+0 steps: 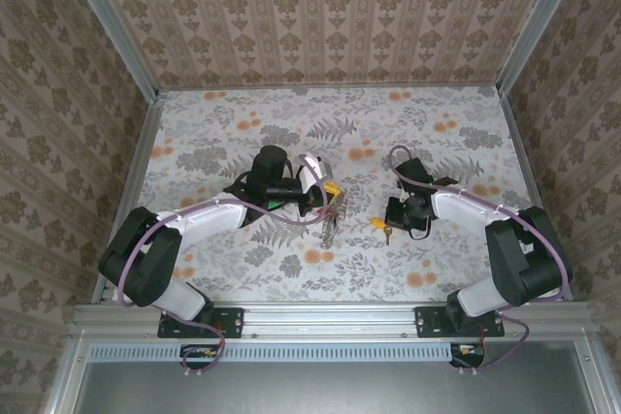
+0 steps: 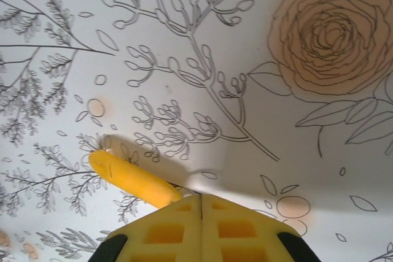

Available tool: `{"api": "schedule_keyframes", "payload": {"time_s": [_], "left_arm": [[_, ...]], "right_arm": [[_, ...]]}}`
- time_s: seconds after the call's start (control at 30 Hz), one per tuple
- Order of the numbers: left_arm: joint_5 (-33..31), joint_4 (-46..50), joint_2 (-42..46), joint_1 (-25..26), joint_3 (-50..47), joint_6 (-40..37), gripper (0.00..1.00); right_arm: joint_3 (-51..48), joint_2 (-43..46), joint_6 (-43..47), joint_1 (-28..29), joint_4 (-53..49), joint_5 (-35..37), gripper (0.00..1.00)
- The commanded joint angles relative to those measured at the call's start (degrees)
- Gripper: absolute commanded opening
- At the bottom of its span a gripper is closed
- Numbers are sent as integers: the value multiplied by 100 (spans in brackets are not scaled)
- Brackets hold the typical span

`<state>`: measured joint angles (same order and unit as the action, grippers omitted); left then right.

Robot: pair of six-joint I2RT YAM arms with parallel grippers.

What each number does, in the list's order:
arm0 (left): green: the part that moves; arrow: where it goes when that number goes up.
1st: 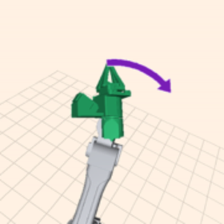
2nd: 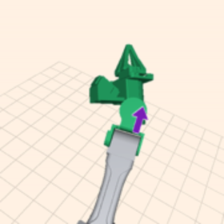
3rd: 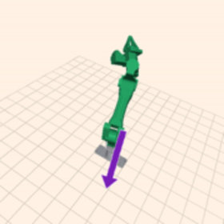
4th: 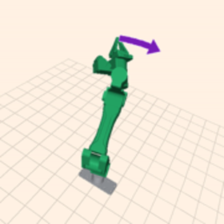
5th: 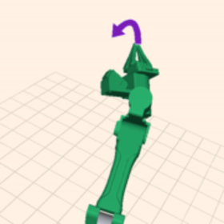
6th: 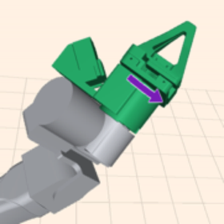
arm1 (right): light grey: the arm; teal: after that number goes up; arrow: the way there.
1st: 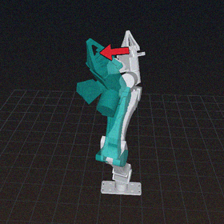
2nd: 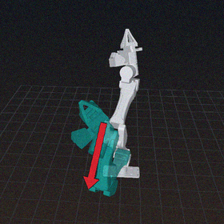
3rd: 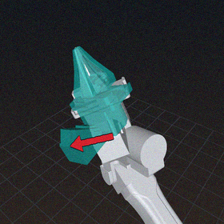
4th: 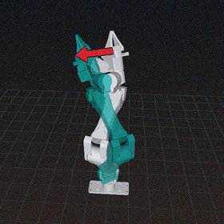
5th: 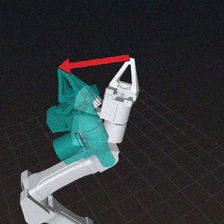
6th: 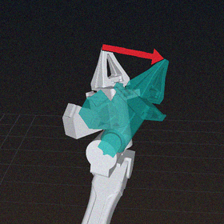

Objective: Put the keys on the keyring

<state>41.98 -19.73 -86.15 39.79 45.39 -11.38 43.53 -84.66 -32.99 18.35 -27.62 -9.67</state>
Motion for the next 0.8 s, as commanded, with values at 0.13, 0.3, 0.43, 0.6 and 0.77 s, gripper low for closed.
{"api": "schedule_keyframes", "payload": {"time_s": [0.13, 0.3, 0.43, 0.6, 0.77], "left_arm": [[116, -78, 28, 32, 117, -76, 0], [92, -87, 59, 34, 85, -92, 0], [84, -101, 68, 46, 56, -81, 0], [91, -84, 73, 42, 39, -104, 0], [65, -93, 90, 40, 11, -113, 0]], "right_arm": [[264, 35, 73, 122, -270, 49, 10], [415, -118, 79, 223, -286, 54, 13], [489, -216, 48, 278, -262, 26, 15], [540, -320, 30, 318, -268, 50, 19], [601, -218, 15, 389, -501, 341, 24]]}}
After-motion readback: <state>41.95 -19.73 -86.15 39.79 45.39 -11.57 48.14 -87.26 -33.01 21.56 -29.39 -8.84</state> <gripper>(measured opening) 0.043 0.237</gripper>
